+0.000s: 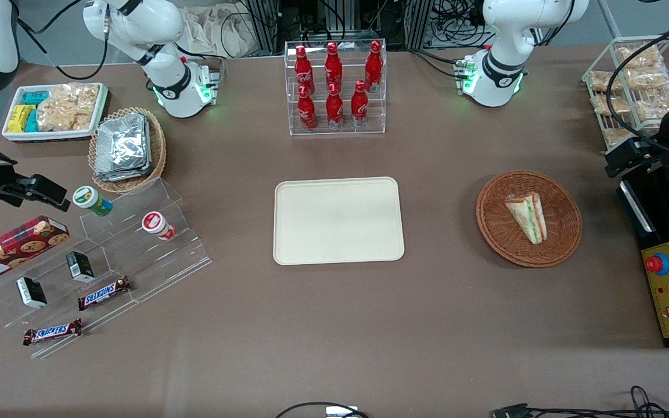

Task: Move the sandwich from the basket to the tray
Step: 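Move the left gripper over the wicker basket holding the sandwich, then lower the open left gripper around the sandwich and close it, then lift the sandwich out of the basket and carry it toward the tray, then lower the sandwich onto the cream tray and open the left gripper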

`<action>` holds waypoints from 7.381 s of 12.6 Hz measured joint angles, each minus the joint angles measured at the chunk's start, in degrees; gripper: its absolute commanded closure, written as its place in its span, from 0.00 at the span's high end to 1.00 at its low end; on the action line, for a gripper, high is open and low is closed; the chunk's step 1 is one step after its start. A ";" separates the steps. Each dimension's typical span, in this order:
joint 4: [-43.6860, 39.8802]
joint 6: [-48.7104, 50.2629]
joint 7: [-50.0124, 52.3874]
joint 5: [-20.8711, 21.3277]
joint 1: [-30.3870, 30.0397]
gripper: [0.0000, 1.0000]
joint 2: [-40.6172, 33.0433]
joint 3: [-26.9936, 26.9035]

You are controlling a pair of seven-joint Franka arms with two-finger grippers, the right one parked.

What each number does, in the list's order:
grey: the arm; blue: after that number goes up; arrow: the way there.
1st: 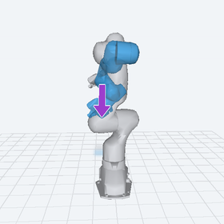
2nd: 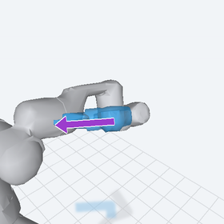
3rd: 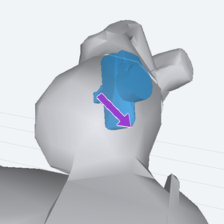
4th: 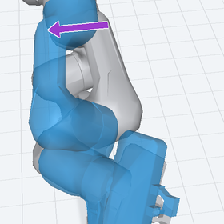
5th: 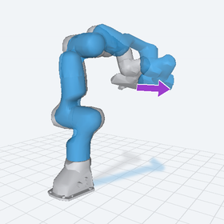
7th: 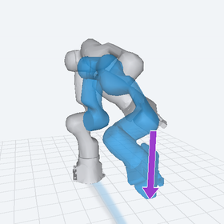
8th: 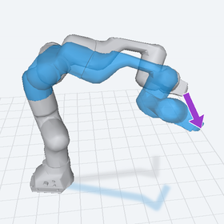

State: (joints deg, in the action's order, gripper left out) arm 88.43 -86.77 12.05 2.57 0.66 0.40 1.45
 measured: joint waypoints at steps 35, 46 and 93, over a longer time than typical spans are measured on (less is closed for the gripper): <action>54.99 -63.98 8.92 -3.32 -0.41 0.17 6.80 -2.68; 34.20 -23.45 5.67 -3.32 -0.30 0.22 -3.03 -2.28; 21.56 -47.37 33.53 5.25 18.37 1.00 28.54 19.44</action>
State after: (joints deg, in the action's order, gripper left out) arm 109.99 -134.14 45.58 7.82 19.03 28.95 20.88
